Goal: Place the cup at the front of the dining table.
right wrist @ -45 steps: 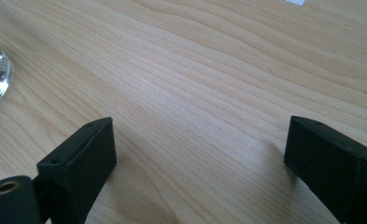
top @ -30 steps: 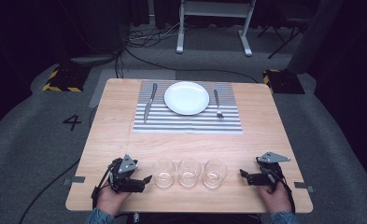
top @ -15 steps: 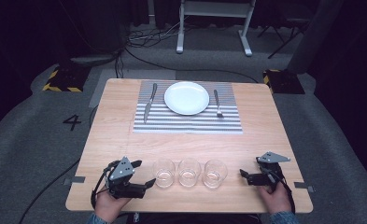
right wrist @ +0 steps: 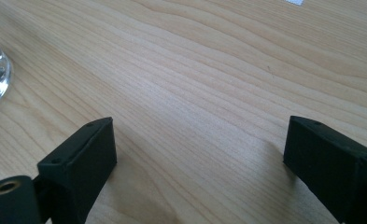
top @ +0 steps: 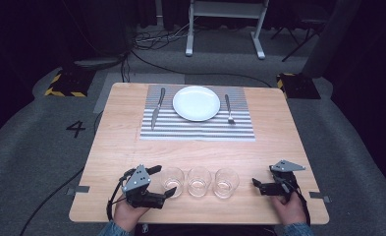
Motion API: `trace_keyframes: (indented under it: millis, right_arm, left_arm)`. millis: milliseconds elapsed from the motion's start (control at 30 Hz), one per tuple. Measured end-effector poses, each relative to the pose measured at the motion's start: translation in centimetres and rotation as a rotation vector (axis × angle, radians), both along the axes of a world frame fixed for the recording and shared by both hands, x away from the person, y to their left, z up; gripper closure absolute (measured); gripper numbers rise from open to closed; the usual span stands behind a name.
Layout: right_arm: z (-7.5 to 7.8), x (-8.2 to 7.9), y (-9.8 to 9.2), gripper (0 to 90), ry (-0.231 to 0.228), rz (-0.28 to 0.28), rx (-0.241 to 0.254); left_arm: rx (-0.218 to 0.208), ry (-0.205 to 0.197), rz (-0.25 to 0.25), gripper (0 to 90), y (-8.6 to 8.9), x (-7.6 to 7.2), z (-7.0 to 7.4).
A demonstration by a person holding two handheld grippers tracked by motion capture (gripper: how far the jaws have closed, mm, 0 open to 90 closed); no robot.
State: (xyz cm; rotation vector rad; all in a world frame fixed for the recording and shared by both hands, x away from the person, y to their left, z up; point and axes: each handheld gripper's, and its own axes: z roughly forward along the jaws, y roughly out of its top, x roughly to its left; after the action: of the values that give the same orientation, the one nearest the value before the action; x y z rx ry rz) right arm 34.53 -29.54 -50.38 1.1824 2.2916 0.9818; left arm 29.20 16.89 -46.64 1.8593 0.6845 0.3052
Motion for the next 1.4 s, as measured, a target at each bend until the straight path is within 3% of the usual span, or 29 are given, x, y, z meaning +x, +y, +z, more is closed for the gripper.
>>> trace_keyframes:
  millis: [167, 233, 333, 400, 500, 600, 633, 733, 833, 1067, 1400]
  right_arm:
    - [0.0, 0.0, 0.0, 9.6, 0.000, -0.003, 0.000]
    - [0.0, 0.0, 0.0, 9.6, -0.001, -0.003, -0.001]
    - [0.0, 0.0, 0.0, 9.7, -0.002, -0.005, -0.001]
    - [0.0, -0.1, 0.0, 9.7, -0.002, -0.005, -0.001]
    - [0.0, -0.1, 0.0, 9.7, -0.003, -0.007, -0.001]
    - [0.0, -0.1, 0.1, 9.8, -0.001, -0.009, 0.001]
    - [0.0, -0.1, 0.1, 9.8, -0.001, -0.009, 0.001]
    - [0.0, -0.1, 0.1, 9.9, -0.001, -0.010, 0.001]
    - [0.0, -0.1, 0.1, 10.0, -0.003, -0.010, 0.001]
    - [0.0, -0.2, 0.1, 10.0, -0.002, -0.012, 0.002]
    - [0.0, -0.1, 0.1, 10.0, -0.002, -0.012, 0.003]
  left_arm:
    - [-0.029, 0.012, 0.015, 9.9, -0.5, 0.7, -0.4]
    - [-0.059, 0.048, 0.035, 10.6, -0.8, 1.2, -0.7]
    - [-0.051, 0.065, 0.029, 14.4, -0.8, 1.5, -0.7]
    - [-0.062, 0.062, 0.017, 14.6, -0.9, 1.5, -0.7]
    - [-0.072, 0.025, -0.018, 14.6, -1.3, 1.2, -0.4]
    - [-0.012, 0.001, -0.021, 14.4, -1.9, 1.1, -0.4]
    - [-0.012, 0.001, -0.021, 14.4, -1.9, 1.1, -0.4]
    - [0.029, 0.023, -0.016, 14.4, -2.4, 1.5, -0.9]
    - [0.036, 0.039, -0.017, 14.3, -2.5, 1.6, -1.2]
    - [0.148, 0.075, -0.028, 16.7, -3.0, 1.7, -1.8]
    - [0.179, 0.081, -0.023, 18.6, -2.8, 1.5, -1.5]
